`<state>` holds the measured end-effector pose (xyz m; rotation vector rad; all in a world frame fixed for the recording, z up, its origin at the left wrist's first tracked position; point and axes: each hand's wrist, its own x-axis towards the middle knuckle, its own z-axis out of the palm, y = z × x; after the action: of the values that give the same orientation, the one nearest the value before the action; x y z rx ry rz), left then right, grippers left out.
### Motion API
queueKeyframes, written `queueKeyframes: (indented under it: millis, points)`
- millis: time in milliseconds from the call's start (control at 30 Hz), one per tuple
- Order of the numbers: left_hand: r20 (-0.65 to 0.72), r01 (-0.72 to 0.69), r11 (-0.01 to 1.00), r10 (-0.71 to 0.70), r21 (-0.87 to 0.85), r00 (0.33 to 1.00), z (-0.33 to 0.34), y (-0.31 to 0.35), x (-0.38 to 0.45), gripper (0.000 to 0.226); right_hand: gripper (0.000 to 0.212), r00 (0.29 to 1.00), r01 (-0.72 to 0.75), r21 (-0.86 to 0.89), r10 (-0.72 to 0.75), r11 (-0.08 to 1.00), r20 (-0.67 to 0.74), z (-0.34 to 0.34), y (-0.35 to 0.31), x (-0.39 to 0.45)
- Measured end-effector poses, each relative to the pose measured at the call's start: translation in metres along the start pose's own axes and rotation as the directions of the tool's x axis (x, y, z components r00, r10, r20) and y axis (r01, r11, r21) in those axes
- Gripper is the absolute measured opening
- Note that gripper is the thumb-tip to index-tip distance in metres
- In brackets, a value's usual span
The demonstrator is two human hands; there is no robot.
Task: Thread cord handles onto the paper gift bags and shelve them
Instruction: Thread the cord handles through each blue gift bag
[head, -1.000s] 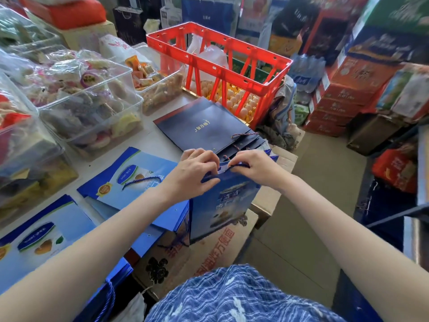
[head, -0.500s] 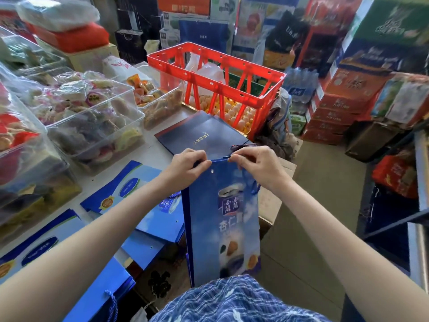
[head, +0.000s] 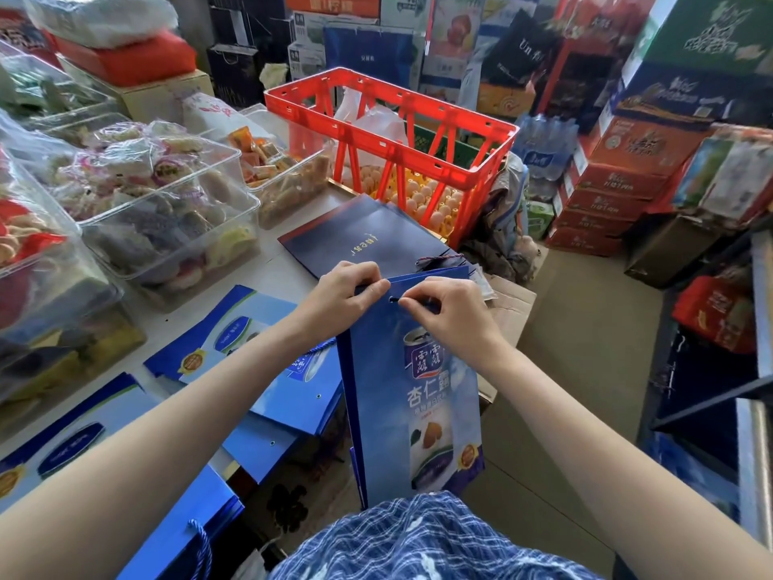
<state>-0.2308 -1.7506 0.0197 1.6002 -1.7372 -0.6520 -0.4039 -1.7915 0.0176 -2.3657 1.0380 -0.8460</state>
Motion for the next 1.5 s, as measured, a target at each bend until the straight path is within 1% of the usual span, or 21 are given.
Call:
queueKeyframes:
  millis: [67, 167, 200, 267, 333, 400, 467, 567, 667, 767, 833, 867, 967, 1000, 1067, 1100, 1167, 1233, 1300, 1400, 1500]
  points:
    - [-0.002, -0.008, 1.000, 0.008, -0.024, 1.000, 0.001, 0.002, 0.000, 0.022, 0.016, 0.999, 0.048, -0.086, -0.048, 0.995, 0.003, -0.001, -0.003, 0.000]
    - [-0.005, -0.016, 0.999, 0.016, -0.044, 1.000, 0.002, 0.003, 0.000, 0.012, 0.019, 0.987, 0.146, -0.311, -0.158, 0.939, -0.014, 0.001, -0.009, -0.001]
    - [0.006, -0.018, 0.999, 0.018, -0.046, 1.000, 0.002, 0.004, 0.000, 0.010, 0.018, 0.990, 0.136, -0.325, -0.144, 0.936, 0.002, 0.002, -0.010, 0.000]
    - [0.040, -0.016, 0.999, 0.018, -0.045, 0.999, 0.002, 0.005, 0.000, 0.010, 0.016, 0.997, 0.068, -0.250, -0.058, 0.966, 0.045, 0.000, -0.007, 0.002]
    - [0.060, -0.018, 1.000, 0.019, -0.024, 0.998, 0.001, 0.004, 0.000, 0.012, 0.015, 0.996, -0.011, -0.079, 0.018, 0.997, 0.088, -0.005, -0.003, 0.004]
    - [0.060, -0.008, 1.000, 0.009, -0.014, 0.998, 0.000, 0.002, 0.001, 0.015, 0.012, 0.987, -0.087, 0.093, 0.073, 0.992, 0.141, -0.008, 0.000, 0.004]
    - [0.058, 0.003, 1.000, -0.002, -0.014, 0.998, 0.001, 0.000, 0.001, 0.020, 0.010, 0.982, -0.126, 0.163, 0.100, 0.979, 0.161, -0.007, 0.001, 0.004]
    - [0.055, 0.003, 1.000, -0.002, -0.025, 0.999, 0.004, 0.000, 0.002, 0.022, 0.007, 0.988, -0.132, 0.172, 0.115, 0.976, 0.102, -0.002, 0.004, 0.004]
    - [0.067, -0.015, 0.999, 0.018, -0.046, 0.998, 0.006, 0.003, 0.003, 0.022, 0.008, 0.993, -0.105, 0.099, 0.100, 0.989, 0.058, 0.001, 0.006, 0.002]
    - [0.105, -0.023, 0.998, 0.028, -0.055, 0.994, 0.007, 0.005, 0.004, 0.021, 0.023, 0.999, -0.049, 0.002, 0.049, 0.999, 0.018, -0.002, 0.009, 0.003]
    - [0.140, -0.041, 0.998, 0.047, -0.046, 0.989, 0.008, 0.004, 0.003, 0.018, 0.037, 0.995, -0.043, -0.058, 0.047, 0.997, 0.085, -0.008, 0.013, 0.007]
    - [0.158, -0.058, 0.998, 0.062, -0.033, 0.986, 0.009, 0.003, 0.002, 0.018, 0.037, 0.986, -0.063, -0.038, 0.068, 0.997, 0.155, -0.011, 0.014, 0.008]
    - [0.208, -0.096, 0.995, 0.094, -0.005, 0.974, 0.012, 0.001, 0.003, 0.024, 0.017, 0.938, -0.197, 0.125, 0.150, 0.972, 0.312, -0.019, 0.017, 0.005]
    - [0.219, -0.077, 0.997, 0.081, -0.027, 0.972, 0.012, 0.001, 0.004, 0.027, 0.016, 0.931, -0.226, 0.153, 0.167, 0.962, 0.324, -0.018, 0.018, 0.002]
    - [0.262, 0.021, 0.991, 0.014, -0.130, 0.965, 0.008, 0.001, 0.007, 0.029, 0.023, 0.927, -0.241, 0.176, 0.173, 0.954, 0.332, -0.015, 0.018, -0.002]
    - [0.307, 0.059, 0.988, -0.013, -0.140, 0.952, 0.005, 0.001, 0.008, 0.027, 0.027, 0.927, -0.232, 0.171, 0.165, 0.957, 0.337, -0.013, 0.018, -0.004]
    - [0.447, 0.077, 0.996, -0.047, -0.049, 0.893, -0.003, 0.004, 0.010, 0.023, 0.028, 0.922, -0.207, 0.136, 0.147, 0.969, 0.358, -0.009, 0.016, -0.007]
    - [0.578, 0.036, 0.996, -0.079, 0.085, 0.812, -0.009, 0.006, 0.012, 0.024, 0.021, 0.908, -0.194, 0.101, 0.139, 0.976, 0.395, -0.006, 0.015, -0.008]
    - [0.621, -0.038, 0.980, -0.095, 0.196, 0.778, -0.009, 0.009, 0.013, 0.026, 0.019, 0.897, -0.158, 0.058, 0.119, 0.986, 0.427, -0.005, 0.012, -0.008]
    - [0.566, -0.153, 0.947, -0.036, 0.283, 0.823, -0.001, 0.007, 0.010, 0.020, 0.015, 0.899, -0.083, -0.010, 0.079, 0.997, 0.430, -0.009, 0.011, -0.008]
    - [0.480, -0.226, 0.929, 0.062, 0.292, 0.875, 0.008, 0.002, 0.005, 0.014, 0.012, 0.897, -0.073, 0.012, 0.060, 0.997, 0.439, -0.013, 0.011, -0.009]
